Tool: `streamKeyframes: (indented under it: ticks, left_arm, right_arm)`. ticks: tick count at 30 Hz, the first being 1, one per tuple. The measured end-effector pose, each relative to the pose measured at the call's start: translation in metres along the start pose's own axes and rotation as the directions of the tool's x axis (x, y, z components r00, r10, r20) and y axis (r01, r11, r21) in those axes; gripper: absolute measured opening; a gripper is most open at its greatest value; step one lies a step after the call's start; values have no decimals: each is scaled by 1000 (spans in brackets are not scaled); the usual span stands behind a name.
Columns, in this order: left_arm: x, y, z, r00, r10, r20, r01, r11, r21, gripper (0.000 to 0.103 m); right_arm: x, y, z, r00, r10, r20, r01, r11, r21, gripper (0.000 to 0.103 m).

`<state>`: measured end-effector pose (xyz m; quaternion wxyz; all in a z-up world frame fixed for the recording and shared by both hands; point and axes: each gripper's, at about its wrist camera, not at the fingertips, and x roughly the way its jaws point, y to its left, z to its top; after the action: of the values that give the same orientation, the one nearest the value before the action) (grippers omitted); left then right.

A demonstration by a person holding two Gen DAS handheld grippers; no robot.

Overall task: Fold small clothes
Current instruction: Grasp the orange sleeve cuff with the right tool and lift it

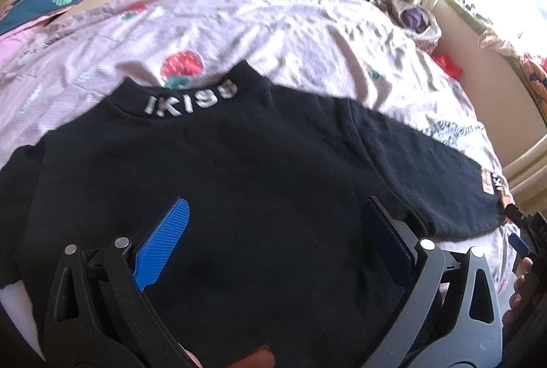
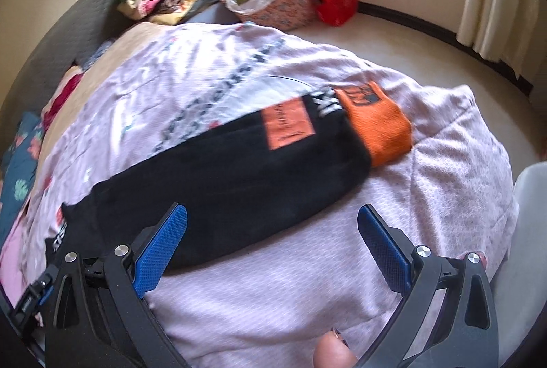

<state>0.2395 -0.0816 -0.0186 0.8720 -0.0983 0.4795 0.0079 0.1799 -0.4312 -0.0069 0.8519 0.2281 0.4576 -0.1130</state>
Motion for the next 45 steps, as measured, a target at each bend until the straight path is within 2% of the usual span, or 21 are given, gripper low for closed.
streamKeyframes:
  ticks: [5,10,14,16,17,18,19,23,29,37,45]
  left_arm:
    - [17,-12,-3,1000,-22,-11,22,999,38,95]
    - [26,-15,-6,999,-20,-28,21,999,32,95]
    - [24,-14,-9,1000,5,-3,-5,1000,30,95]
    - [20,-14,-9,1000,11,13,-11,999,34,95]
    - [17,-14,-9,1000,18,22,-19,999,38,95]
    - [14,-13,-8,999,20,29,-21,999,37,95]
    - [11,-12,-8,999,22,35,-24,999,37,95]
    - [-3,-7,-5,998,23,66,-24,999,28,95]
    - [-24,3,-2,996,16,93,-17,1000,6,95]
    - [-50,25,2,992,7,123,0,999,-52,95]
    - [-73,53,0,989,-22,147,40,992,-118,95]
  right_arm:
    - [20,-25,11,1000,15,-15,-14,995,100,99]
    - [40,-45,25,999,36,-11,-33,980,195,97]
    - [51,-55,35,999,42,18,-45,968,247,72]
    - [50,-58,38,998,48,42,-58,963,263,44]
    - [46,-59,39,996,61,67,-77,961,266,34]
    - [42,-58,39,993,75,91,-96,962,257,29]
    - [34,-56,39,986,106,126,-134,962,239,16]
    - [6,-42,36,957,207,204,-242,956,166,14]
    - [-38,-7,29,923,286,257,-303,953,29,14]
    - [-83,32,14,894,336,297,-327,941,-84,14]
    - [-110,76,-3,883,367,293,-324,928,-185,14]
